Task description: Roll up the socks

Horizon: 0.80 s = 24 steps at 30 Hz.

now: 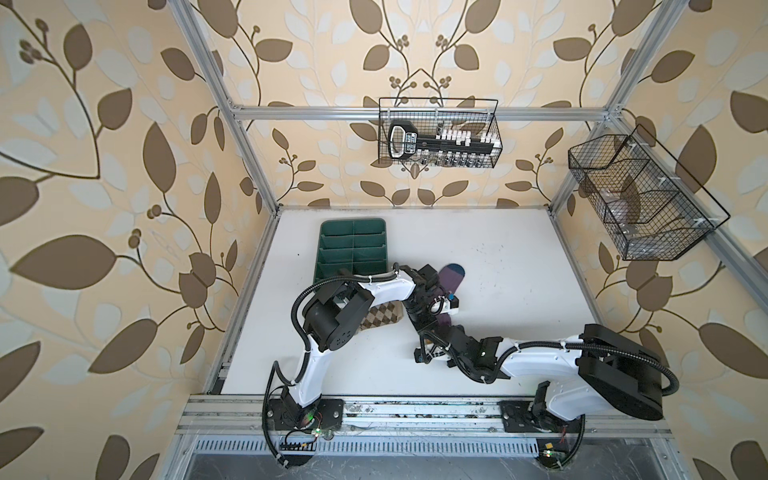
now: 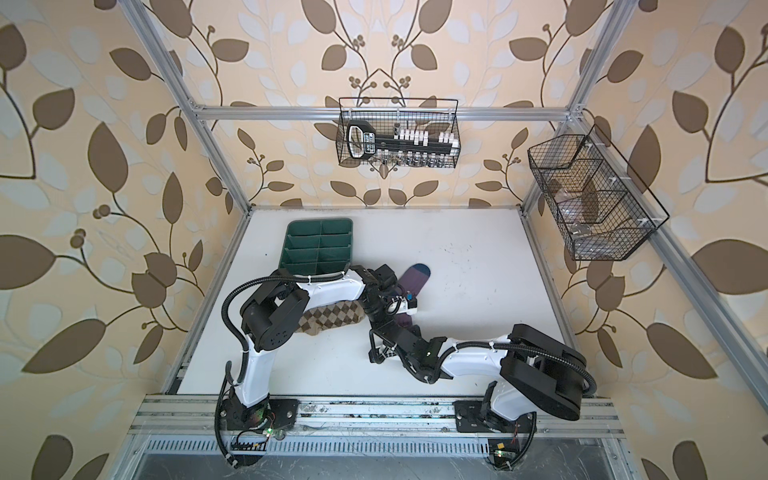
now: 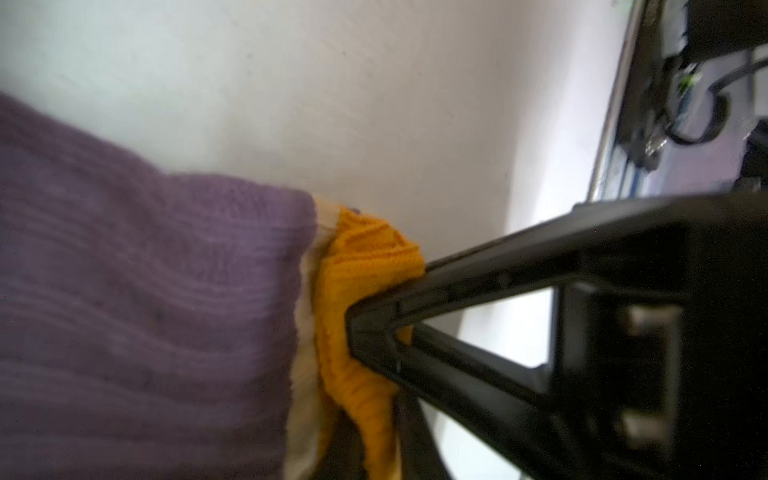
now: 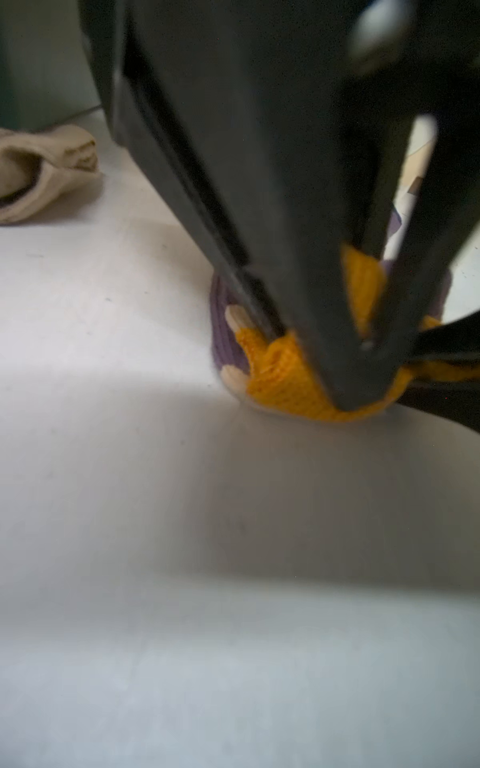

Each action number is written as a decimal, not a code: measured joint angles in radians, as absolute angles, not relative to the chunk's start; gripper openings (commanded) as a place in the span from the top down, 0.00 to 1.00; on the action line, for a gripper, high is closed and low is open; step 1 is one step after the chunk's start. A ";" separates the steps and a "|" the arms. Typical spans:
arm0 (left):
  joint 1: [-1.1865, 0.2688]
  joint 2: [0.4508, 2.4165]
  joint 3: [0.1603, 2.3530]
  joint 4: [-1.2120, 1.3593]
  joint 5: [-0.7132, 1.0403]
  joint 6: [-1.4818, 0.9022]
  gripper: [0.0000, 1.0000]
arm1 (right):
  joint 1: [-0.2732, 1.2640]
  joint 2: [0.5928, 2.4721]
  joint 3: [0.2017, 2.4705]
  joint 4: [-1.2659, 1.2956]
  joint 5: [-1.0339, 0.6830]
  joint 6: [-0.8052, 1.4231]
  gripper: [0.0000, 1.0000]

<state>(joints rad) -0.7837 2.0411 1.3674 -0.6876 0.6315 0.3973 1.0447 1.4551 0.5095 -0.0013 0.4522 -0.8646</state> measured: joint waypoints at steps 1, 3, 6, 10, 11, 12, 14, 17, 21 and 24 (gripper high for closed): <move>-0.784 2.016 1.349 -0.676 0.610 0.385 0.58 | 1.043 1.452 0.516 -0.017 0.442 -0.857 1.00; -0.786 1.951 1.305 -0.645 0.560 0.362 0.55 | 1.036 1.441 0.532 -0.064 0.402 -0.836 1.00; -0.783 1.823 1.241 -0.588 0.435 0.331 0.53 | 1.012 1.420 0.563 -0.155 0.319 -0.804 1.00; -0.778 1.592 1.157 -0.471 0.145 0.290 0.45 | 0.978 1.425 0.618 -0.263 0.200 -0.766 1.00; -0.777 1.533 1.134 -0.434 0.062 0.287 0.41 | 0.972 1.433 0.634 -0.284 0.175 -0.758 1.00; -0.775 1.472 1.111 -0.396 -0.023 0.292 0.38 | 0.964 1.446 0.653 -0.305 0.148 -0.748 1.00; -0.770 1.347 1.050 -0.303 -0.177 0.306 0.36 | 0.945 1.480 0.698 -0.345 0.093 -0.730 1.00; -0.761 1.180 0.977 -0.212 -0.307 0.348 0.35 | 0.901 1.547 0.780 -0.411 -0.013 -0.703 1.00; -0.764 0.995 0.960 -0.256 -0.231 0.453 0.37 | 0.848 1.629 0.871 -0.479 -0.148 -0.672 1.00; -0.859 0.885 0.960 -0.348 -0.163 0.584 0.36 | 0.816 1.673 0.913 -0.512 -0.235 -0.662 1.00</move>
